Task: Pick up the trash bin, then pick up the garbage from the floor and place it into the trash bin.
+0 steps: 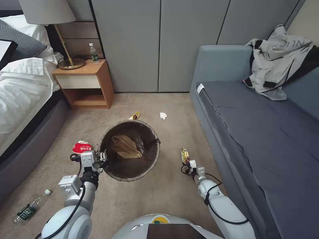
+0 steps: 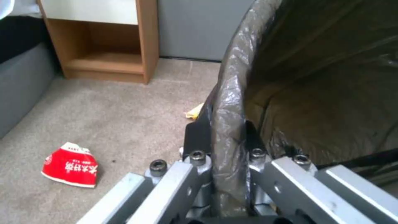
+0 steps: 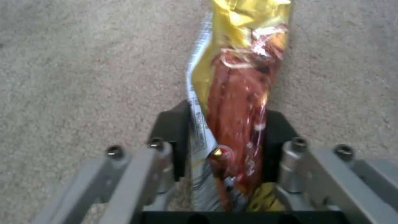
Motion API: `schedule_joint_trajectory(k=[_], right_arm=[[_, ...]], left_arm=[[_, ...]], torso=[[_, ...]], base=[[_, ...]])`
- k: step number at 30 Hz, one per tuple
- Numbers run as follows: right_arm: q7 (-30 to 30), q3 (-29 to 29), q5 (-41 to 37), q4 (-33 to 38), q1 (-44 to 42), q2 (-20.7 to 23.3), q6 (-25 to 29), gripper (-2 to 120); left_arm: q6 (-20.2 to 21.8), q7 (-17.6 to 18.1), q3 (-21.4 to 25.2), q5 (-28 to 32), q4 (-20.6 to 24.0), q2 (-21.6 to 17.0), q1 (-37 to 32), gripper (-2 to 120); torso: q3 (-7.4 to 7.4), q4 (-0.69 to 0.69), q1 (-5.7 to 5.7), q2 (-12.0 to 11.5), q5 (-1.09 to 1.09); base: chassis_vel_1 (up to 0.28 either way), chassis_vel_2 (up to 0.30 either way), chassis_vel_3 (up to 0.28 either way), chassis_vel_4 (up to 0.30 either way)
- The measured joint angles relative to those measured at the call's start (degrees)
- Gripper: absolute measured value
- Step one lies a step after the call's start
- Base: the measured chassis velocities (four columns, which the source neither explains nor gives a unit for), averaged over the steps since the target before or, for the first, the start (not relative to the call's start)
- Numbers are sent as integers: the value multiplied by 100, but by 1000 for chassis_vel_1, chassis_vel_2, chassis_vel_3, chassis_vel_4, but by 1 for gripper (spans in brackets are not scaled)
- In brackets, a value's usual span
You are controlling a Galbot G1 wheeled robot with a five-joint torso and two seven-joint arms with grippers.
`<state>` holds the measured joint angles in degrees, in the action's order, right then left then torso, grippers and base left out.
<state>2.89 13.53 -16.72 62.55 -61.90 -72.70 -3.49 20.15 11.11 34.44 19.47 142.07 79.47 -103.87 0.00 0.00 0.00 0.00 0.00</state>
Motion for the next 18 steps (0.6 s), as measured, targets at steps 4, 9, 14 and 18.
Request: schedule_joint_trajectory(k=[4, 9, 14, 18], right_arm=[[1, 20, 1, 0, 5, -4, 13, 13], [1, 32, 0, -1, 5, -2, 35, 0], [-3, 44, 0, 14, -3, 6, 48, 0], [-24, 60, -15, 306, -59, 69, 60, 0]], left_arm=[[0, 0, 6, 3, 2, -5, 11, 2], [0, 0, 9, 9, 2, -14, 23, 2], [0, 0, 10, 12, 1, -16, 31, 2], [2, 1, 14, 15, 0, -20, 33, 2]], torso=[[0, 0, 0, 0, 0], [0, 0, 0, 0, 0], [0, 0, 0, 0, 0], [0, 0, 0, 0, 1]], base=[[0, 0, 0, 0], [0, 0, 0, 0], [0, 0, 0, 0], [0, 0, 0, 0]])
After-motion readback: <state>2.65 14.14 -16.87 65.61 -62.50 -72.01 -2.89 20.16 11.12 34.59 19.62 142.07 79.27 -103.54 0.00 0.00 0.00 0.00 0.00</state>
